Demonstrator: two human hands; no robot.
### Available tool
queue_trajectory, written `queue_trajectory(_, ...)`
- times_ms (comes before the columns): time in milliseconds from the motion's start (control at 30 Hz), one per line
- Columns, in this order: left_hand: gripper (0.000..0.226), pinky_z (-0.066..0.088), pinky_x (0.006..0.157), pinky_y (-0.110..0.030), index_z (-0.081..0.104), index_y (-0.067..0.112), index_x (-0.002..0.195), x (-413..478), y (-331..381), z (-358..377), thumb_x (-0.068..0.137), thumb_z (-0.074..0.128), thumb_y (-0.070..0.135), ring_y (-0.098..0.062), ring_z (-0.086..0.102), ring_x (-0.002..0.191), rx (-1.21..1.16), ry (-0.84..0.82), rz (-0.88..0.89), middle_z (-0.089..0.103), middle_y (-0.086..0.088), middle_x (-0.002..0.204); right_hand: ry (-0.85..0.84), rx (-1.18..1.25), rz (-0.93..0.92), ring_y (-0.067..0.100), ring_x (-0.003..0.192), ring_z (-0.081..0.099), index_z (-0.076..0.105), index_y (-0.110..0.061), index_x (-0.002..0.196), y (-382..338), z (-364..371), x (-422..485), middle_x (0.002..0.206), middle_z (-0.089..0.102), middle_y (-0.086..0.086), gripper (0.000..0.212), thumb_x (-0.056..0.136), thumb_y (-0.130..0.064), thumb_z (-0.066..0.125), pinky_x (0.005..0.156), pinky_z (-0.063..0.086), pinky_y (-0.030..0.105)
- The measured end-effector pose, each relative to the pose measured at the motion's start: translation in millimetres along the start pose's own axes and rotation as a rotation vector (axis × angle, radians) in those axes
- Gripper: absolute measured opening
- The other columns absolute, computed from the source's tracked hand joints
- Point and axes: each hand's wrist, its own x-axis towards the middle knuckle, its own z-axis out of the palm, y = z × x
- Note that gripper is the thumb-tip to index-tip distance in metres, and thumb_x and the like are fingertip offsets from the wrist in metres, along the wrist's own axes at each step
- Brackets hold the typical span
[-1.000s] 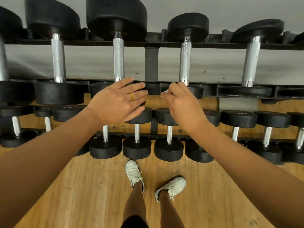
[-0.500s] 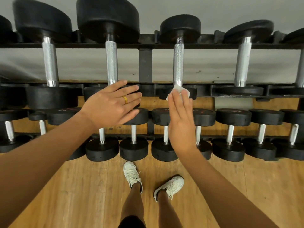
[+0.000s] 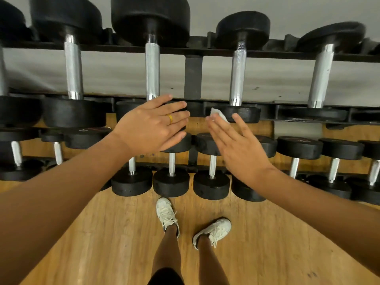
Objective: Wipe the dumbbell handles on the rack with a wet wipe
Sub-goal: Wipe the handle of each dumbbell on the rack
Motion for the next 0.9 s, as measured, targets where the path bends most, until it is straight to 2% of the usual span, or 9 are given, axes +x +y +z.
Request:
queue_trajectory(67, 0.044, 0.039, 0.118, -0.05, 0.072, 0.007, 0.126, -2, -1, 2, 0.112, 0.04, 0.034, -0.029, 0.057, 0.134, 0.003, 0.004, -0.003, 0.069, -0.011, 0.133, -0.008, -0.008, -0.027, 0.039, 0.149, -0.025, -0.017, 0.007, 0.152, 0, -2, 2, 0.161, -0.024, 0.026, 0.071, 0.092, -0.017, 0.013, 0.122, -0.003, 0.057)
queue_trajectory(133, 0.044, 0.038, 0.118, -0.049, 0.072, 0.007, 0.125, -3, -1, 3, 0.112, 0.04, 0.033, -0.029, 0.058, 0.134, 0.003, 0.015, 0.0, 0.069, -0.011, 0.132, 0.024, -0.035, -0.032, 0.04, 0.151, -0.019, -0.012, 0.006, 0.154, -2, -4, 8, 0.163, -0.018, 0.025, 0.071, 0.092, -0.016, 0.015, 0.123, -0.002, 0.058)
queue_trajectory(267, 0.043, 0.037, 0.119, -0.049, 0.073, 0.007, 0.124, -2, 0, 3, 0.111, 0.041, 0.032, -0.029, 0.058, 0.134, 0.009, 0.018, -0.007, 0.07, -0.011, 0.132, 0.086, -0.018, -0.026, 0.04, 0.153, -0.003, 0.007, 0.001, 0.158, -3, -11, 32, 0.166, 0.003, 0.021, 0.067, 0.101, -0.022, 0.034, 0.124, -0.001, 0.056)
queue_trajectory(400, 0.042, 0.037, 0.119, -0.049, 0.073, 0.008, 0.125, -3, 0, 3, 0.111, 0.042, 0.032, -0.029, 0.058, 0.134, 0.006, 0.016, -0.005, 0.07, -0.01, 0.132, 0.179, 0.049, -0.089, 0.037, 0.153, 0.013, 0.028, -0.004, 0.155, 19, -9, 28, 0.163, 0.025, 0.016, 0.064, 0.096, -0.011, 0.049, 0.124, 0.003, 0.052)
queue_trajectory(467, 0.04, 0.038, 0.118, -0.049, 0.073, 0.008, 0.124, -3, -1, 2, 0.11, 0.043, 0.032, -0.029, 0.059, 0.133, 0.008, 0.022, -0.007, 0.07, -0.01, 0.131, 0.219, 0.093, -0.095, 0.035, 0.152, 0.018, 0.036, -0.006, 0.153, 35, -2, 17, 0.16, 0.032, 0.014, 0.073, 0.086, -0.003, 0.065, 0.125, 0.005, 0.05)
queue_trajectory(567, 0.039, 0.039, 0.117, -0.049, 0.073, 0.009, 0.124, -4, 0, 3, 0.11, 0.044, 0.032, -0.028, 0.059, 0.133, 0.006, 0.036, -0.011, 0.07, -0.01, 0.131, 0.257, 0.184, -0.048, 0.034, 0.151, 0.021, 0.037, -0.006, 0.152, 50, 4, 3, 0.16, 0.033, 0.015, 0.089, 0.073, 0.008, 0.074, 0.124, 0.009, 0.049)
queue_trajectory(700, 0.04, 0.04, 0.117, -0.049, 0.073, 0.007, 0.124, -4, 0, 3, 0.11, 0.044, 0.031, -0.029, 0.059, 0.132, -0.001, 0.044, -0.012, 0.07, -0.011, 0.13, 0.309, 0.248, 0.043, 0.035, 0.149, 0.027, 0.041, -0.001, 0.148, 32, -3, 18, 0.156, 0.037, 0.02, 0.076, 0.077, 0.009, 0.067, 0.123, 0.016, 0.049)
queue_trajectory(800, 0.039, 0.041, 0.116, -0.05, 0.074, 0.007, 0.123, -5, 1, 3, 0.11, 0.046, 0.032, -0.029, 0.059, 0.132, -0.001, 0.038, -0.014, 0.071, -0.011, 0.13, 0.277, 0.236, 0.022, 0.036, 0.148, 0.03, 0.043, 0.0, 0.147, 5, -13, 51, 0.153, 0.042, 0.022, 0.054, 0.094, -0.006, 0.051, 0.124, 0.018, 0.048)
queue_trajectory(900, 0.039, 0.042, 0.116, -0.05, 0.074, 0.007, 0.123, -3, 1, 3, 0.11, 0.046, 0.031, -0.029, 0.06, 0.132, -0.015, 0.029, -0.014, 0.071, -0.012, 0.13, 0.163, 0.136, 0.006, 0.037, 0.146, 0.034, 0.045, 0.0, 0.146, -5, -17, 69, 0.151, 0.045, 0.021, 0.049, 0.101, -0.019, 0.05, 0.124, 0.017, 0.048)
